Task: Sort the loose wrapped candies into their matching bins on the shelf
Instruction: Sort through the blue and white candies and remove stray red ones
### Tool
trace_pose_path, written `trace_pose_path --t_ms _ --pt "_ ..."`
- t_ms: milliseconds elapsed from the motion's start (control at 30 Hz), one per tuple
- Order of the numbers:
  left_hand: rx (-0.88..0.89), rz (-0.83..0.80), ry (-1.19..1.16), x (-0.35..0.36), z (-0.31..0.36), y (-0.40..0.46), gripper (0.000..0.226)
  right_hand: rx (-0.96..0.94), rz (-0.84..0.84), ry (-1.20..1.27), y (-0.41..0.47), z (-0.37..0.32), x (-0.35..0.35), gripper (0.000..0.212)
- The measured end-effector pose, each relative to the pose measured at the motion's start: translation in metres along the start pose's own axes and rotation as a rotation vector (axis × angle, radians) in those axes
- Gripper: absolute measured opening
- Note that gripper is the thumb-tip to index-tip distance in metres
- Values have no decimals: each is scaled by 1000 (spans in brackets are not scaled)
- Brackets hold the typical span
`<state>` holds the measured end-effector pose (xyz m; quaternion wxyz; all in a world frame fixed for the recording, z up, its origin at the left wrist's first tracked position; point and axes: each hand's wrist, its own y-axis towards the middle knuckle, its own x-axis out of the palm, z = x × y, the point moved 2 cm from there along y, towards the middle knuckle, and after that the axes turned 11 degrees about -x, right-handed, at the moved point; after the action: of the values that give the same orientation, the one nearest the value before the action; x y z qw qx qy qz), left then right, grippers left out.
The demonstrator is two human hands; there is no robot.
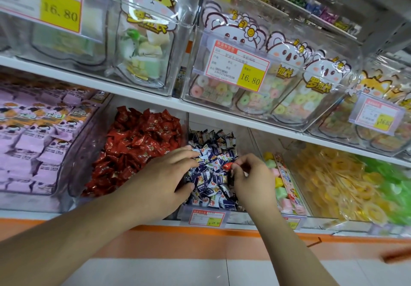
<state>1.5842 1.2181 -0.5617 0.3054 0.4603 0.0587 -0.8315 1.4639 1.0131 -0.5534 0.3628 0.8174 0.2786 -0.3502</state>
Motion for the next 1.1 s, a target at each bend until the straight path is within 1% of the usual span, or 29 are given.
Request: trace_pose_path --t_ms 133,200,300,367,433,500,533,567,633,667,700,767,833,967,1100 --pt "-28 56 -68 -6 6 0 44 -1 39 72 -7 -14 -15 14" --pt "-56 91 -105 -10 12 0 43 16 33 155 -11 -26 -19 15" --pt "-97 117 -180 -19 22 0 46 7 -71 431 -17 -52 -18 11" --pt "-107 107 -238 -26 25 0 37 -26 -162 551 -22 -69 -17 9" --pt "-117 99 -217 -33 23 1 22 -45 -185 544 -23 -73 -20 14" --pt "-153 161 -167 -42 12 3 13 -24 -124 503 -19 -62 -25 16" --pt "-181 214 -144 -48 5 3 11 -15 -81 440 -17 -53 -30 16" --pt "-214 265 -112 -52 -3 3 12 -9 -37 343 -15 -42 -35 16" --pt "-310 300 -16 -55 -16 4 24 9 48 135 -12 -19 -46 18" --pt "-340 286 23 -56 -18 2 31 29 72 51 -12 -8 -50 21" --pt "-332 269 42 -55 -17 1 35 49 77 -12 -12 2 -53 26" --pt "-245 230 43 -51 -4 0 36 87 43 -57 -13 17 -54 32" --pt "-158 166 44 -43 16 2 35 121 4 -13 -14 25 -53 32" --pt "-58 18 -36 -15 54 25 38 164 27 136 -16 37 -53 31" --pt "-105 -119 -103 26 75 71 42 189 29 242 -17 47 -51 32"
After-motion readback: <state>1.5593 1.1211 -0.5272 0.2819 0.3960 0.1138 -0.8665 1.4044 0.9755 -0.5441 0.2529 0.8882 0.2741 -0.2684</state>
